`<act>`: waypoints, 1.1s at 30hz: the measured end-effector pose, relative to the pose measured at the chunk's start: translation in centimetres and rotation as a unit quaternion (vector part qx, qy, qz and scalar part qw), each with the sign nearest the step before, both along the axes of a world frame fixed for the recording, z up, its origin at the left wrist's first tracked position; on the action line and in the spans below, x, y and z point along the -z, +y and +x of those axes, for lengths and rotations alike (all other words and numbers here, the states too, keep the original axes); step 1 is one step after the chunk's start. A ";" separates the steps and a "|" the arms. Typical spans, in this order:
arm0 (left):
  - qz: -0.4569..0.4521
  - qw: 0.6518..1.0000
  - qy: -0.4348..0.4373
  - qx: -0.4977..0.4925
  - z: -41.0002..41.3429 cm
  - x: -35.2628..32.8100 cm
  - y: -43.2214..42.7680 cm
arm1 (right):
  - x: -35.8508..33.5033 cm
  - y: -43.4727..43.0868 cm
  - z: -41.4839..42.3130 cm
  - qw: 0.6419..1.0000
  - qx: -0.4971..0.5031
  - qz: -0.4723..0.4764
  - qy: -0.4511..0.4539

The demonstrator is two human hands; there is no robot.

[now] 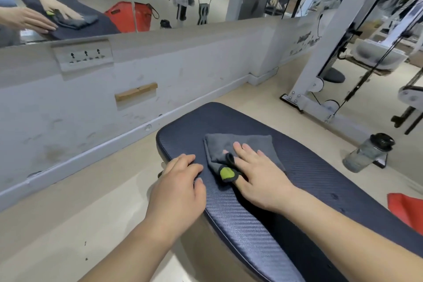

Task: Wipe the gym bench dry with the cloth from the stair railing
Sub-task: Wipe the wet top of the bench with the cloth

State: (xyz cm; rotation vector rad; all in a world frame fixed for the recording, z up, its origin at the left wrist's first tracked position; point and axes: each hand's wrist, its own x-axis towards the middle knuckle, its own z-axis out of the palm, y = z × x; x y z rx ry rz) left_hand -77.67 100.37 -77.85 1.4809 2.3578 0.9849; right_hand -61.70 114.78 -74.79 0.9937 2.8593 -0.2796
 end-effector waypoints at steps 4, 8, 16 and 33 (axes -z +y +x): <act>0.001 1.000 0.001 0.016 0.5 -0.4 0.2 | -0.5 -0.6 5.1 0.995 -0.090 -0.011 -0.038; -0.008 0.999 -0.001 0.031 1.1 -0.6 -0.1 | -0.3 6.7 5.1 0.996 0.077 -0.017 -0.047; -0.006 0.999 -0.023 0.037 0.9 -1.0 -0.4 | 0.7 0.2 2.4 0.994 0.107 -0.006 -0.004; -0.040 0.988 0.000 0.151 1.3 -2.8 -2.4 | -0.6 -3.6 3.4 0.992 0.117 -0.056 -0.015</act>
